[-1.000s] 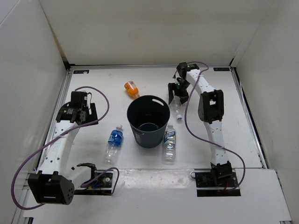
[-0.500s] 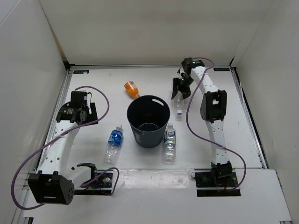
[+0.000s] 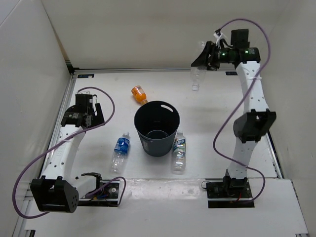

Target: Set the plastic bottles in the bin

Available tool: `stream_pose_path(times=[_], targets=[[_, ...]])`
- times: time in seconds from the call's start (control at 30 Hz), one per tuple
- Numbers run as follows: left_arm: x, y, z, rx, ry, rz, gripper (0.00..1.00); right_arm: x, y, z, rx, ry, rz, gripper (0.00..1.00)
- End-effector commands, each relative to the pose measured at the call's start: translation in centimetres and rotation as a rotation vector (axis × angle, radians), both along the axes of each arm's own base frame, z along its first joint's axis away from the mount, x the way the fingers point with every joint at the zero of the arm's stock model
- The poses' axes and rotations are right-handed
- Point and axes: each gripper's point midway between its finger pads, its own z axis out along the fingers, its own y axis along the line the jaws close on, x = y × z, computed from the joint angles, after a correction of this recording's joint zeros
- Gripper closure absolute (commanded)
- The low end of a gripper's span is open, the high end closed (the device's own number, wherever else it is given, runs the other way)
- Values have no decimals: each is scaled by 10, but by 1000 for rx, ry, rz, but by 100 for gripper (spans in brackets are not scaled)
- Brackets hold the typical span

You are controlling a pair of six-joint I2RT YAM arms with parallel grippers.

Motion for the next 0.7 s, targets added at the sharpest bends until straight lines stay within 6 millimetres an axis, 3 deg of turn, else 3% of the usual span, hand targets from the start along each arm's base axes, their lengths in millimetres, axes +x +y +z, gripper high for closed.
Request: stream_pose_path(times=[0.0, 0.03, 0.07, 0.13, 0.27, 0.5, 0.57, 0.6, 0.63, 0.67], targets=[[19, -12, 7, -73, -83, 2, 1, -40, 28, 79, 231, -160, 196, 100], [22, -14, 7, -82, -94, 0, 1, -53, 37, 77, 251, -149, 232, 100], [25, -19, 5, -107, -92, -7, 1, -67, 45, 93, 286, -189, 289, 100], [26, -24, 2, -143, -94, 9, 1, -91, 66, 105, 277, -264, 385, 100], [26, -33, -4, -200, -71, 14, 1, -137, 96, 104, 210, -329, 539, 100], [9, -39, -4, -215, -2, -37, 1, -195, 138, 72, 112, -368, 755, 100], [6, -40, -7, -213, 11, -48, 1, -200, 146, 59, 82, -354, 779, 100], [3, -41, -10, -218, 24, -50, 1, -205, 151, 55, 79, -341, 796, 91], [0, -41, -14, -221, 37, -52, 1, -211, 156, 54, 76, -341, 813, 20], [-1, -45, -14, -239, 37, -64, 1, -210, 158, 51, 61, -349, 815, 10]])
